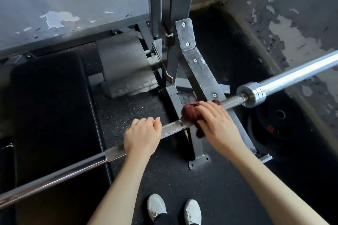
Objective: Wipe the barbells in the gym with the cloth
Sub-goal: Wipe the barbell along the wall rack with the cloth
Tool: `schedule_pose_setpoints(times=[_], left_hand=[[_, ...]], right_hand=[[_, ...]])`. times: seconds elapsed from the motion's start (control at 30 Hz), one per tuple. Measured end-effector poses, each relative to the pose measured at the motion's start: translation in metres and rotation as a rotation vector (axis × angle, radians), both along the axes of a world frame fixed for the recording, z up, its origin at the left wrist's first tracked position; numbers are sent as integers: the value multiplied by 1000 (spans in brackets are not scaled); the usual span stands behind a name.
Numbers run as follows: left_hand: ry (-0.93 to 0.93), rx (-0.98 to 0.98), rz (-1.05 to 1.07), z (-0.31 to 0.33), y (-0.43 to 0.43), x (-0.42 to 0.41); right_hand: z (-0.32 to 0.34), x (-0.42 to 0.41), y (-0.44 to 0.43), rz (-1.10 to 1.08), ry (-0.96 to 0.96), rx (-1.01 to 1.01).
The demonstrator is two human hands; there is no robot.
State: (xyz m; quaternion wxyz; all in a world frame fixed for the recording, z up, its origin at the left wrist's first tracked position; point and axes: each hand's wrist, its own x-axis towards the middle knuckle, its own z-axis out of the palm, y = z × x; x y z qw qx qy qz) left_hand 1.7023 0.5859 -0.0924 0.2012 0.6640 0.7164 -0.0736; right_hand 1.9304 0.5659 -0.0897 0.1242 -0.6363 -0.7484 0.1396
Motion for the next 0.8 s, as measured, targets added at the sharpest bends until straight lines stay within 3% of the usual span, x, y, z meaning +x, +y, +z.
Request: schedule_pose_setpoints(times=[0.1,0.17,0.27,0.37,0.5,0.63,0.7,0.8], left_hand=[[0,16,6,0,0,0],[9,34,3,-1,-1,0],[29,31,-16,3,-2,1],[14,43,-17,5,-1,1],[9,208,16,-2,-3,6],[-105,368,1,4,-13,62],[-156,403,-65,6,-5,105],[-92,333,-16,2,12,147]], right_hand=[[5,22,9,-269,68,38],[0,6,9,-340,115,51],[-3,-14,1,-124,103,21],[5,20,12,85,-53,68],[12,44,29,-110,-72,71],[6,54,24,-16,-99,157],[7,72,26,-1,-138,162],[11,88,26,-58,-152,185]])
